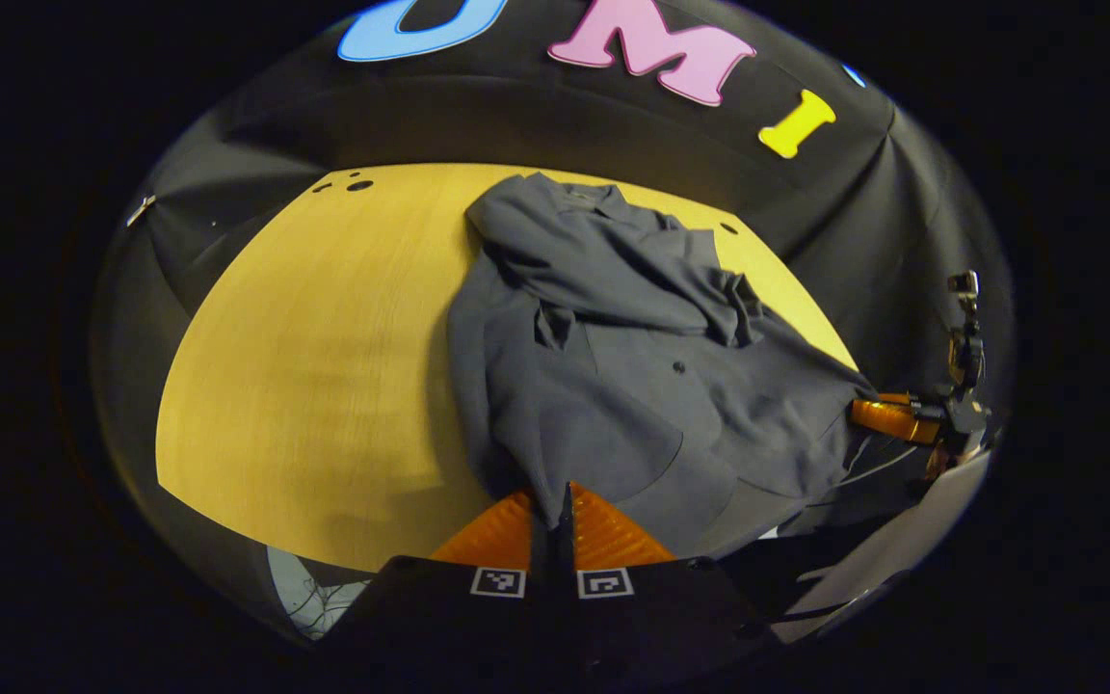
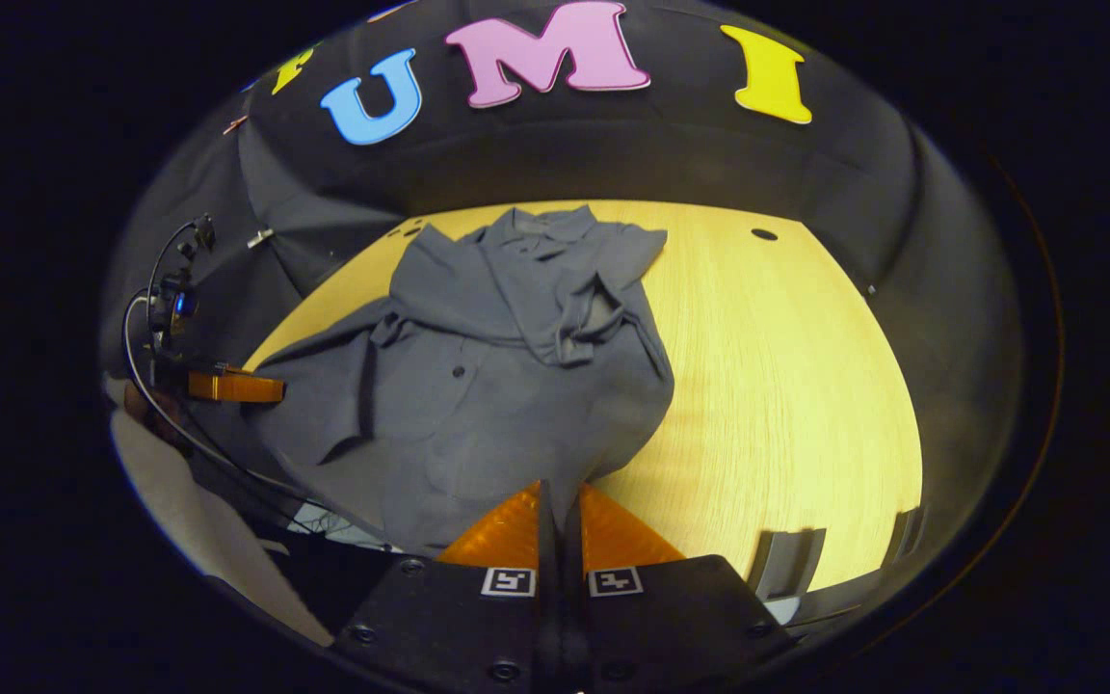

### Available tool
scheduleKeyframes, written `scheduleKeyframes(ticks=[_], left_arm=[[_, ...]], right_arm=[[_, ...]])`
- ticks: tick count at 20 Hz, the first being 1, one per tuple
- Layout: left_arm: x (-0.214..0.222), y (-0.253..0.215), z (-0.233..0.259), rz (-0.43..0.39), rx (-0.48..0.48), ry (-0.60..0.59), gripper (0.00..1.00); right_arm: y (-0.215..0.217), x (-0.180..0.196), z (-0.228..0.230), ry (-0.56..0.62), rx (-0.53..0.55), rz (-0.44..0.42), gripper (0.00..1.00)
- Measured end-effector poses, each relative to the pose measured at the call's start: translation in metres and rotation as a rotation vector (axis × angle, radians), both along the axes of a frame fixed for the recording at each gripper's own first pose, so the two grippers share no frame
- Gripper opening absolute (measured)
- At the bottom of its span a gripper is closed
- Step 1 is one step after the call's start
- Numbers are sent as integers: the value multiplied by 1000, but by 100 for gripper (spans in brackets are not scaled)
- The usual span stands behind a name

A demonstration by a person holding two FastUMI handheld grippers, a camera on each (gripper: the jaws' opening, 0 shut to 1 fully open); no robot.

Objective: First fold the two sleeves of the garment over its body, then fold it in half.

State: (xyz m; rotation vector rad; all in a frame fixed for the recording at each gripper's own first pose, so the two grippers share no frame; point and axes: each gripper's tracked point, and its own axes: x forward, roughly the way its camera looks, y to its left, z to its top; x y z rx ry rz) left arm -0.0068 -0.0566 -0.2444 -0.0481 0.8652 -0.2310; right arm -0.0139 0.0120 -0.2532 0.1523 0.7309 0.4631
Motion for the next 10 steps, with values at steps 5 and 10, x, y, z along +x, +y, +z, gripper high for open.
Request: scheduleKeyframes(ticks=[5,10], left_arm=[[38,-7,54,13,-44,-124,5],[84,-9,108,41,-107,-234,5]], right_arm=[[0,40,50,-114,67,-74,5],[0,95,92,-221,107,-134,6]])
